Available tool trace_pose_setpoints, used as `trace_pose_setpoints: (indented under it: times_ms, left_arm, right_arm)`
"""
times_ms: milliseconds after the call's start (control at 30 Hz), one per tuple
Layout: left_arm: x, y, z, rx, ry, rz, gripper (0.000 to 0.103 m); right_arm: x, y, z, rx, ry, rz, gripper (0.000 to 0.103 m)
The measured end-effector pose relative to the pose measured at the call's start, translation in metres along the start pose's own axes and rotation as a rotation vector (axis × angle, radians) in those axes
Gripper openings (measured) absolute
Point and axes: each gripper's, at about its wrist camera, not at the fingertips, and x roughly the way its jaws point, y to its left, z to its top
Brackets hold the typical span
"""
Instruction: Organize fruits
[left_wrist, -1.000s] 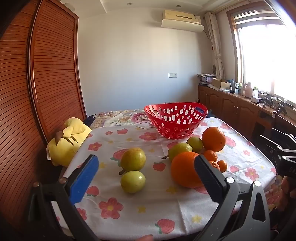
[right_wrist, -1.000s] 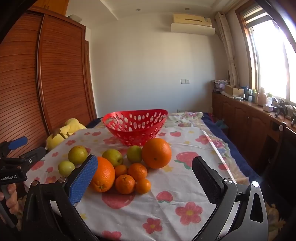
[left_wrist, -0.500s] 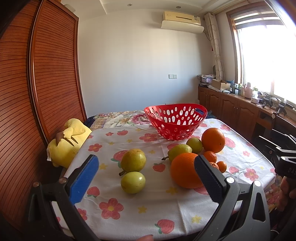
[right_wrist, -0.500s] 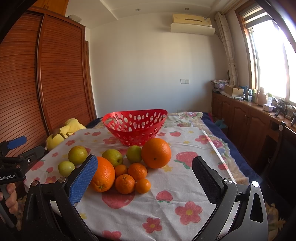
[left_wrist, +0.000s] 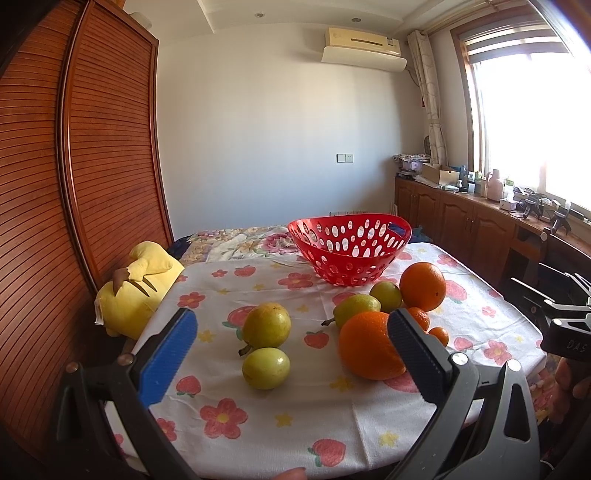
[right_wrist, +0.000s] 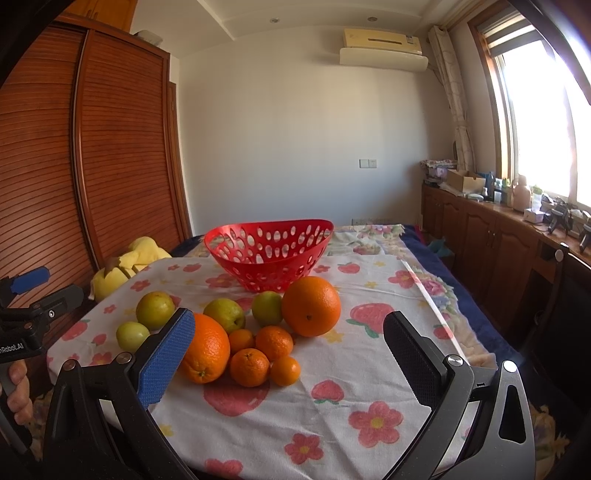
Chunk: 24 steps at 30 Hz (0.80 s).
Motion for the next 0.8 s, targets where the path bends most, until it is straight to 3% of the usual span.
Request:
trace_pose_setpoints:
  times_ms: [800]
  left_arm:
    - [-0.0041, -0.0013, 0.0023, 0.008, -0.016, 0.006, 0.103]
  right_arm:
    - [-0.0001, 0.0031, 0.0019, 0.002, -0.005, 0.0, 0.103]
